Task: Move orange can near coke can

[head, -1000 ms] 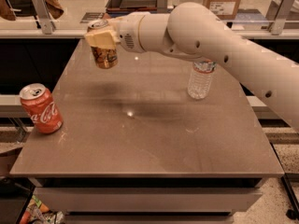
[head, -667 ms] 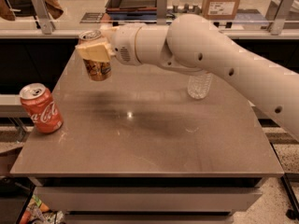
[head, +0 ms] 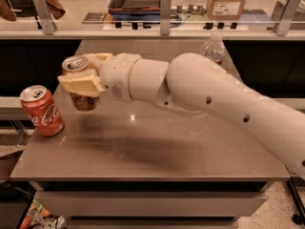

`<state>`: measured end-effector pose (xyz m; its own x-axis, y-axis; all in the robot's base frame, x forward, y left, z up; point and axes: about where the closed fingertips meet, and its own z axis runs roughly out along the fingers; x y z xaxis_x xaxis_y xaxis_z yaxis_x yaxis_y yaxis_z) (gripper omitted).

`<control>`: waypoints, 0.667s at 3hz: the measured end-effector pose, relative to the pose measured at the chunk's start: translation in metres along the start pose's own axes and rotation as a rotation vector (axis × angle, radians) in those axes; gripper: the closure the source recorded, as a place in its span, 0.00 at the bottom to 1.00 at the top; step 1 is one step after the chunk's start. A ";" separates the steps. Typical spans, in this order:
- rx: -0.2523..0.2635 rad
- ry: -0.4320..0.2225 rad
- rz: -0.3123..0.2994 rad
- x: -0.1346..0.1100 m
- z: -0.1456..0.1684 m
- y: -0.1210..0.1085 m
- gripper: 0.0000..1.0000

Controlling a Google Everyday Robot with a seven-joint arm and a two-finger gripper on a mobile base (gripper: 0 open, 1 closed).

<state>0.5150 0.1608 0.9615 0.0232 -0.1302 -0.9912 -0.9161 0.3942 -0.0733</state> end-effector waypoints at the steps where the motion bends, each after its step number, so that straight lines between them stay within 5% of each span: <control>1: -0.009 0.018 -0.008 0.009 0.001 0.030 1.00; 2: 0.004 0.060 -0.004 0.023 0.003 0.045 1.00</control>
Offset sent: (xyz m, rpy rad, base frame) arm -0.0521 0.0181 -0.0483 -0.1009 0.0488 -0.0386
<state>0.4754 0.1778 0.9349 0.0026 -0.1862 -0.9825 -0.9145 0.3970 -0.0776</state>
